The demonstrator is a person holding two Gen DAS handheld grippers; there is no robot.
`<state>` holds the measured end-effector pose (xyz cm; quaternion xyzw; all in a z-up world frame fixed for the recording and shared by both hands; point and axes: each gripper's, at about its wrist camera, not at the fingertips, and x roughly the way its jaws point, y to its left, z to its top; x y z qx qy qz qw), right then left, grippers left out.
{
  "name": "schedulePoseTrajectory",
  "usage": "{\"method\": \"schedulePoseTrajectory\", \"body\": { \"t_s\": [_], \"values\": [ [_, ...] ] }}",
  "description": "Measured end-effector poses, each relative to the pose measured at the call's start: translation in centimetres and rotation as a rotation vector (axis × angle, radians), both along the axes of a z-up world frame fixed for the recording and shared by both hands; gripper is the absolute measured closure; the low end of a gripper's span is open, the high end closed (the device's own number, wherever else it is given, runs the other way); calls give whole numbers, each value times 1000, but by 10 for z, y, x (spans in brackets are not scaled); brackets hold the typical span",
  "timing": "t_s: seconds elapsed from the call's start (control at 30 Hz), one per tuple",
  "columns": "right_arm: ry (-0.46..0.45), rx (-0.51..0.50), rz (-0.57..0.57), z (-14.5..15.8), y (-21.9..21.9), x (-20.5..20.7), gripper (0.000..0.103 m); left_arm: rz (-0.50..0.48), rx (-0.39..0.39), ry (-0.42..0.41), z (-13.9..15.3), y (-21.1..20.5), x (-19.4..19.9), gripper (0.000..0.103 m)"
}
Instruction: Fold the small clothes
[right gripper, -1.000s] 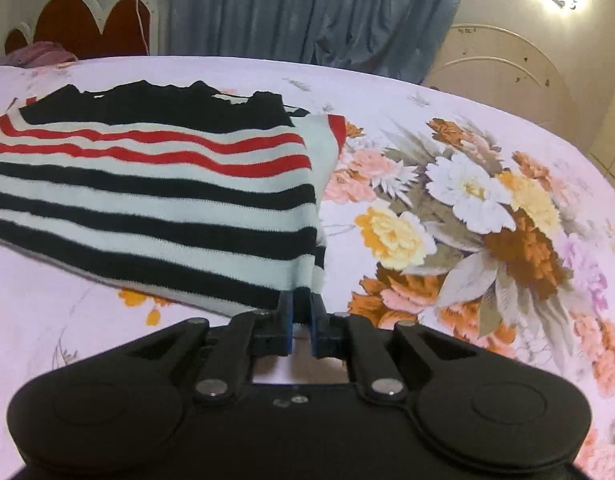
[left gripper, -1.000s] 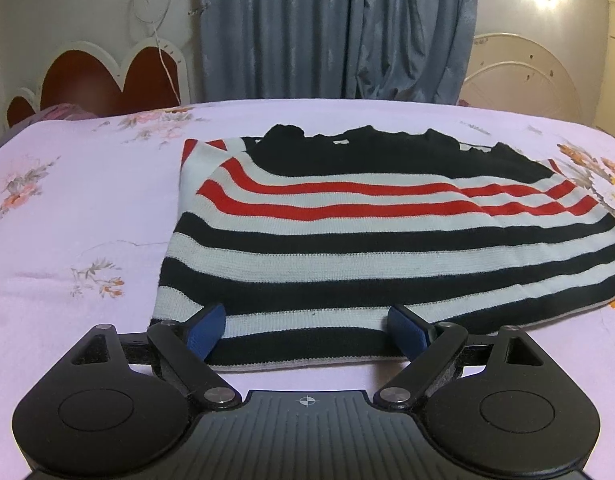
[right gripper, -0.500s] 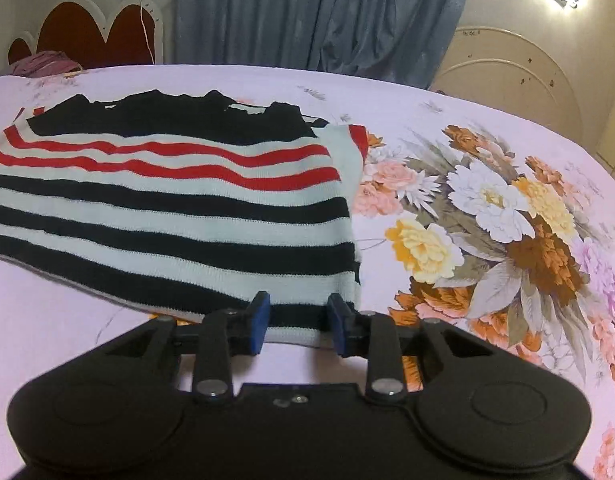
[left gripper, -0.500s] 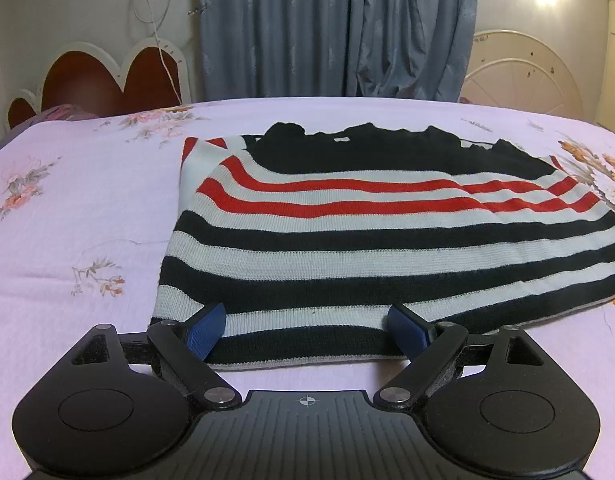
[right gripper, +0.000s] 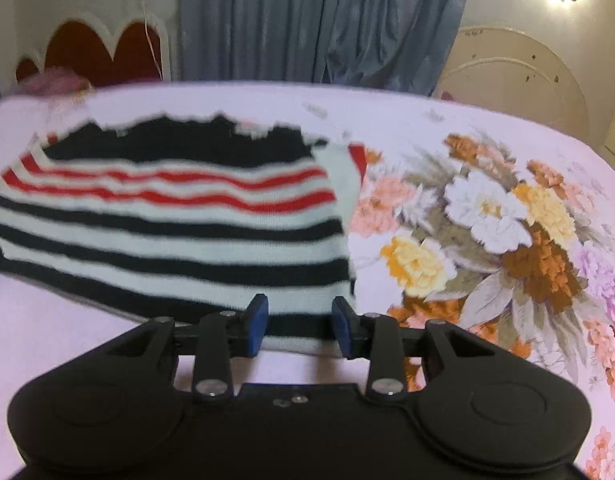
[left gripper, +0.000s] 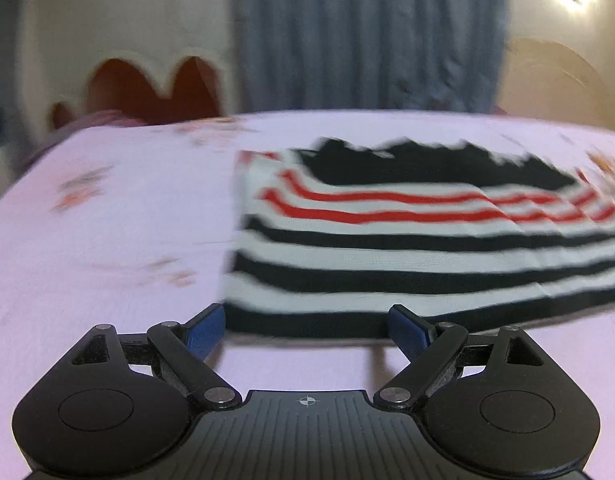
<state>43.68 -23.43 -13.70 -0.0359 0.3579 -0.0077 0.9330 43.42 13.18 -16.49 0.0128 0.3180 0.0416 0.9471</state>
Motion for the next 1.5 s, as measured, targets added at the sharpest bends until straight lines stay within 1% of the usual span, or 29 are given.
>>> {"method": "schedulePoseTrajectory", "body": {
  "t_s": [0.07,0.1,0.13,0.17,0.23,0.3,0.47,0.57,0.63,0.77,0.8,0.83,0.87,0.9,0.93,0.97,1.03,1.1,1.17,1.2,1.23,1.27,1.33,1.4,1.5],
  "values": [
    [-19,37,-11,3,-6,-3,76,67,-110,-2,-1,13,-13,16],
    [-20,54,-18,3,-9,-3,86,90,-151,-4,-2,17,-18,16],
    [-18,73,-24,3,-10,-2,91,101,-214,-4,-4,21,-20,26],
    [-16,87,-26,2,-10,-1,91,109,-304,3,-8,26,-21,39],
    [-16,105,-19,1,-8,3,95,129,-423,35,-17,31,-14,45],
    [-17,120,-9,0,-5,9,95,155,-510,31,-23,36,-8,45],
    [-15,162,18,2,8,32,96,221,-679,-7,-38,53,14,45],
    [-6,175,42,2,19,51,98,253,-755,-35,-44,61,29,45],
    [1,184,59,1,29,64,98,266,-781,-48,-47,63,39,45],
    [15,197,94,-1,50,87,99,284,-806,-58,-50,64,56,45],
    [16,199,100,0,54,91,99,285,-805,-62,-51,64,59,47],
    [17,200,109,0,60,95,99,292,-796,-62,-50,63,62,57],
    [20,200,117,1,65,99,99,299,-784,-54,-51,63,64,74],
    [22,201,123,2,69,102,99,302,-795,-47,-54,66,66,80],
    [24,203,132,3,74,105,99,308,-833,-54,-57,71,64,83],
    [24,204,140,4,77,108,99,308,-860,-63,-58,74,60,84],
    [20,204,164,7,86,112,99,293,-848,-70,-57,73,57,85],
    [16,208,187,8,95,118,99,289,-871,-72,-59,77,55,85],
    [24,204,217,3,105,125,99,285,-896,-68,-65,82,57,85],
    [62,175,222,-5,111,131,99,283,-902,-69,-67,83,57,85],
    [123,117,218,-18,117,138,102,280,-904,-67,-67,83,59,85],
    [110,105,221,-23,118,138,103,280,-910,-64,-67,84,59,85],
    [116,108,218,-22,119,140,103,275,-926,-59,-68,86,59,85],
    [124,134,208,-22,115,141,103,272,-930,-57,-69,86,61,85],
    [126,136,206,-22,115,141,103,269,-907,-54,-66,84,61,85]
  ]
}}
